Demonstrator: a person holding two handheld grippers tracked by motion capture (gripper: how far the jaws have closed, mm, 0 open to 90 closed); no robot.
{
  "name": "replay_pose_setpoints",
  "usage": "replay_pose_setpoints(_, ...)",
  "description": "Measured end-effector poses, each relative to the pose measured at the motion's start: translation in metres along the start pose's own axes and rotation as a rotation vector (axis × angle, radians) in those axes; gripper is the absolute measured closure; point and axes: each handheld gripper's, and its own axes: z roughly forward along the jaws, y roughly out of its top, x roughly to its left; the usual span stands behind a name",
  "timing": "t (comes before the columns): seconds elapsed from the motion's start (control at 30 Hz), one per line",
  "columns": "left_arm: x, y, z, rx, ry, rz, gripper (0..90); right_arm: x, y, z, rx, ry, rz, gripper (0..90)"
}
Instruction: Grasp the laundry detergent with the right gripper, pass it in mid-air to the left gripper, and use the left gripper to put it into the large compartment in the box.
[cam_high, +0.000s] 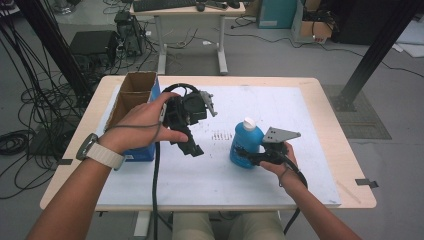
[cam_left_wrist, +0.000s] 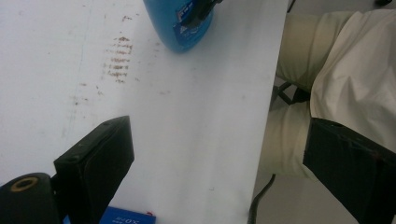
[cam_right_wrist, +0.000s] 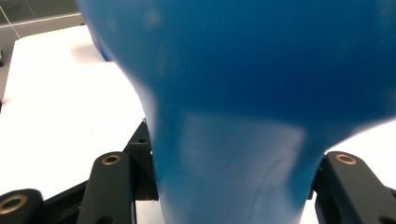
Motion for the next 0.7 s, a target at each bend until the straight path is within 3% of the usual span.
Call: replay_pose_setpoints(0.7,0.0003,0.0002,0.0003,-0.003,0.002,-0.001,9.0,-0.0001,-0.0001,-0.0001,0.000,0.001,0.002,43.5)
